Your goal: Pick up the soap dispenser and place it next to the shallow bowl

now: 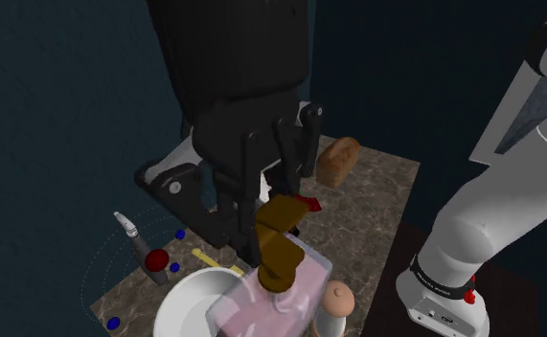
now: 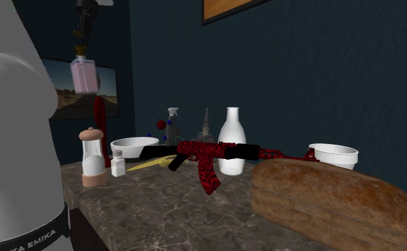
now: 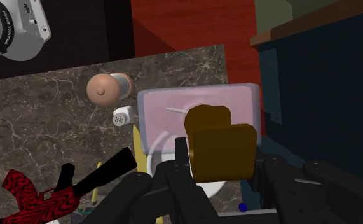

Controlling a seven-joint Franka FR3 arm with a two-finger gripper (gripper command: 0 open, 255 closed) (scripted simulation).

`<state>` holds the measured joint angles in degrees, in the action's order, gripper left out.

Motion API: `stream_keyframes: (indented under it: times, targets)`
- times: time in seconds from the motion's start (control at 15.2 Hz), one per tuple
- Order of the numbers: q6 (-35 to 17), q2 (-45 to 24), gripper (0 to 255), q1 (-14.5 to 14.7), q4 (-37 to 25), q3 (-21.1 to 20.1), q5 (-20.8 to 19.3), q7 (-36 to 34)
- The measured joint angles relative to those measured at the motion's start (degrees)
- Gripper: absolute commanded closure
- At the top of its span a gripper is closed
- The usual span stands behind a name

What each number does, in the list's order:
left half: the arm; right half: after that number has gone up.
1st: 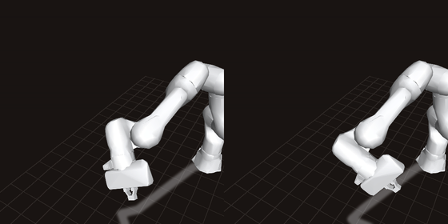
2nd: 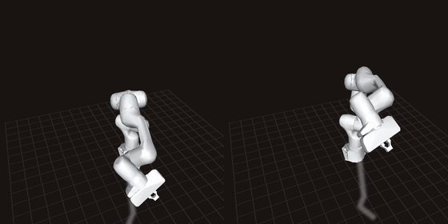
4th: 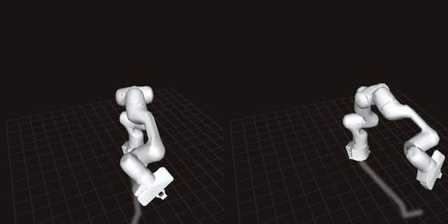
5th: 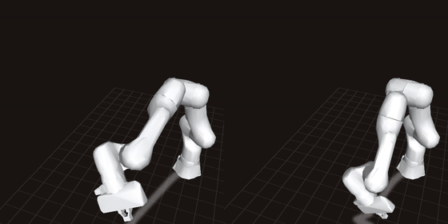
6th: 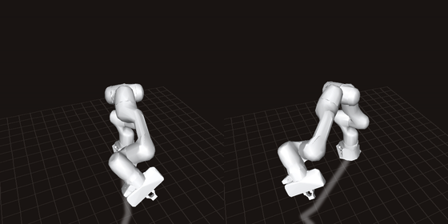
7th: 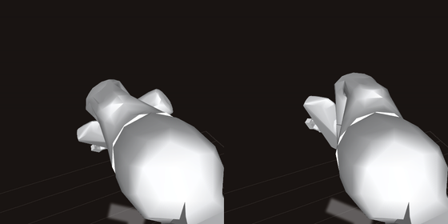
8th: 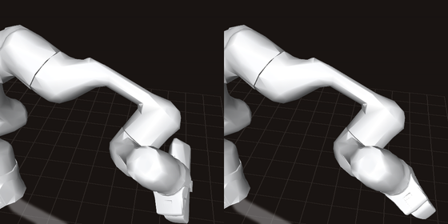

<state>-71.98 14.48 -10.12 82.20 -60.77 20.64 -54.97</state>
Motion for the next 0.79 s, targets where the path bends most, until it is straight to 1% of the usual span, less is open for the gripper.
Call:
stream_keyframes:
  times: [0.07,0.13,0.2,0.26,0.4,0.46,0.53,0.59,0.66,0.73,0.79]
  targets:
    - [-0.82,-3.25,255,-1.01,-1.59,-4.42,-2.48,-2.86]
    - [-1.99,-9.88,255,-1.68,-4.32,-12.16,-7.53,-7.64]
    - [-2.29,-17.54,255,1.84,-6.88,-16.65,-14.87,-14.18]
    - [-1.83,-23.86,255,6.6,-9.5,-18.48,-21.52,-19.15]
    - [-0.08,-31.85,255,19.3,-16.13,-14.9,-29.65,-25.45]
    - [-0.32,-33.24,255,21.88,-16.71,-13.97,-31.08,-26.72]
    - [-1.1,-33.7,255,22.62,-16.13,-13.67,-31.52,-27.23]
    - [-2.13,-33.51,255,22.11,-14.85,-13.81,-31.31,-27.24]
    - [-2.73,-33.84,255,22.5,-14.43,-13.61,-31.6,-27.43]
    - [-3.87,-33.32,255,21.36,-12.85,-14.0,-31.1,-27.13]
    - [-5.1,-32.18,255,19.28,-10.79,-14.81,-29.99,-26.54]
